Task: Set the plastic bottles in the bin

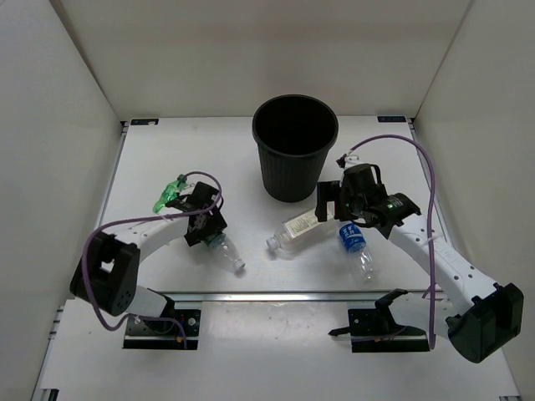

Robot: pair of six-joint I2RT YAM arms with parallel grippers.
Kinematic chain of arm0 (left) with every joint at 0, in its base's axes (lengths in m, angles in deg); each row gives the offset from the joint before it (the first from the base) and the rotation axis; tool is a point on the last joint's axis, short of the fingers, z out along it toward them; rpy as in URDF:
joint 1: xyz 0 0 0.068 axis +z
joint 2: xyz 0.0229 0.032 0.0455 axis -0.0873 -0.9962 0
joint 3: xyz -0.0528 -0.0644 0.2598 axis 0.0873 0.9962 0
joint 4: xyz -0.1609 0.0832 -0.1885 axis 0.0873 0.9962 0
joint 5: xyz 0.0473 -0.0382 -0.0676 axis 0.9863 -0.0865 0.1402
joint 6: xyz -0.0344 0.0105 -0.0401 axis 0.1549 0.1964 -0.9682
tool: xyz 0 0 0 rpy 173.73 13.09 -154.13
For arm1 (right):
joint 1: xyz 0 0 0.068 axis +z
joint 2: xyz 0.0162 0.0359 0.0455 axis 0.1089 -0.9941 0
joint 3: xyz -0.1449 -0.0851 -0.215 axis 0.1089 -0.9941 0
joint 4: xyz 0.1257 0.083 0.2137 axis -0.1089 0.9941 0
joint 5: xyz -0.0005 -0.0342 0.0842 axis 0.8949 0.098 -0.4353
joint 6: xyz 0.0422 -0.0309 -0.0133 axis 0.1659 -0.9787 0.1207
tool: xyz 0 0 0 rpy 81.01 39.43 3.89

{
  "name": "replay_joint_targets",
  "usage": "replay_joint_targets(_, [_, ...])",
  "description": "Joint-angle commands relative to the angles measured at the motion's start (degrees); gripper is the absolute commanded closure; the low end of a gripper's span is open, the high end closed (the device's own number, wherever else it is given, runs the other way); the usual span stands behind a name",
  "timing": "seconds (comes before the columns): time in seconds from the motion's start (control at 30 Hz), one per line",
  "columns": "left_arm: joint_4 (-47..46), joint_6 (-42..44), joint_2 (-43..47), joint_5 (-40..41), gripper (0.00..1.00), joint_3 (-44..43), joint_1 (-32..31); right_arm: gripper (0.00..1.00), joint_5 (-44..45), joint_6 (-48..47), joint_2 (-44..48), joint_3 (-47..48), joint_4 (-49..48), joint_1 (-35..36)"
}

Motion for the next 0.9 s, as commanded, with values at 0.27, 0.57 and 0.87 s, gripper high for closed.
replay_joint_targets(0.27, [3.10,3.60,1.74,0.97,0.62,-6.58,-1.22,0.01,-0.50,0.52,3.89,-2.54,-1.79,-4.51])
replay_joint_targets(0.57, [2.42,16.96,5.29,1.06,0.51,-36.45,-4.56,0.01,-3.13,-2.11,6.35,-5.35,-0.02,-14.16])
replay_joint_targets(0.87, [-8.22,23.02,-18.79,-5.27,0.44,-70.19,-7.28,0.01,-11.57,-7.38,8.21,-8.88,6.02,-21.04])
